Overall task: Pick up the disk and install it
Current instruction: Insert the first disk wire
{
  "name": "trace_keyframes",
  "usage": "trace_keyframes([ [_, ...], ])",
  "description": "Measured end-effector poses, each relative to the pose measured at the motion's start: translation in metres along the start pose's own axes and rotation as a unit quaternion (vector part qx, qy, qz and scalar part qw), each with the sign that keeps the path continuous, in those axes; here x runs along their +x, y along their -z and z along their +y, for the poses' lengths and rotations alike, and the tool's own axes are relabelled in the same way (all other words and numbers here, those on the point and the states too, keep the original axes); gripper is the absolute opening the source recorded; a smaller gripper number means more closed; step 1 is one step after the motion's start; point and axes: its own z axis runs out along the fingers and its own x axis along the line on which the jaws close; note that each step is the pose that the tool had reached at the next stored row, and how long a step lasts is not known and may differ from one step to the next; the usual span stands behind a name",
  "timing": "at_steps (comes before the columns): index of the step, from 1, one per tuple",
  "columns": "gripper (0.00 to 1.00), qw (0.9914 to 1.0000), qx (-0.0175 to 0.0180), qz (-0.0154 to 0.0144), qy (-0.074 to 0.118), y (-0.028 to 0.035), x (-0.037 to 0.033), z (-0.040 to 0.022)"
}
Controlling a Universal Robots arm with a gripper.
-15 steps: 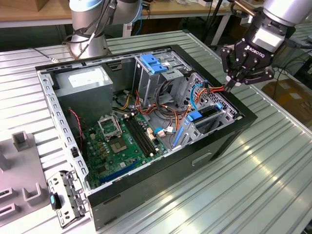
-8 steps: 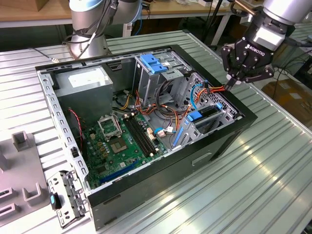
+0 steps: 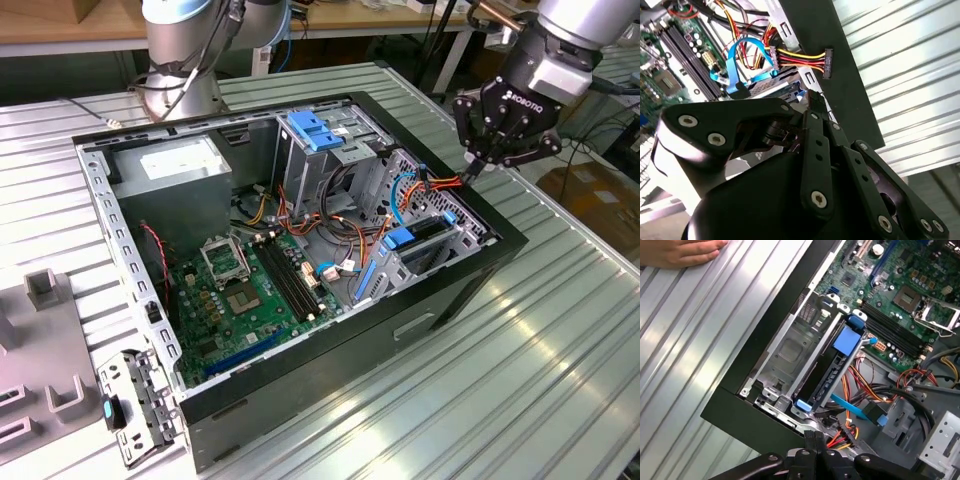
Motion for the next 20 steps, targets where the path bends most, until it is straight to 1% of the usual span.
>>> trace_keyframes([
  [2,0.11,0.99991,-0.0008,0.0007,0.014,0.0000,0.0004,-0.0007],
  [3,0.17,0.99980,-0.0011,0.0009,0.020,-0.0002,0.0009,-0.0015],
  [4,0.24,0.99949,-0.0016,0.0012,0.032,-0.0006,0.0018,-0.0032],
  [5,0.24,0.99931,-0.0018,0.0013,0.037,-0.0007,0.0025,-0.0045],
  [7,0.25,0.99912,-0.0021,0.0016,0.042,-0.0006,0.0033,-0.0069],
  [8,0.25,0.99895,-0.0022,0.0017,0.046,-0.0008,0.0038,-0.0103],
  [9,0.31,0.99884,-0.0024,0.0018,0.048,-0.0014,0.0033,-0.0130],
  [12,0.31,0.99855,-0.0025,0.0019,0.054,-0.0048,0.0004,-0.0172],
  [14,0.31,0.99808,-0.0024,0.0022,0.062,-0.0082,-0.0018,-0.0193],
  [16,0.31,0.99761,-0.0024,0.0024,0.069,-0.0100,-0.0022,-0.0200],
  [17,0.31,0.99699,-0.0021,0.0034,0.077,-0.0116,-0.0025,-0.0204],
  [18,0.31,0.99633,-0.0005,0.0053,0.085,-0.0127,-0.0028,-0.0208],
  [20,0.31,0.99535,0.0033,0.0091,0.096,-0.0140,-0.0035,-0.0213],
])
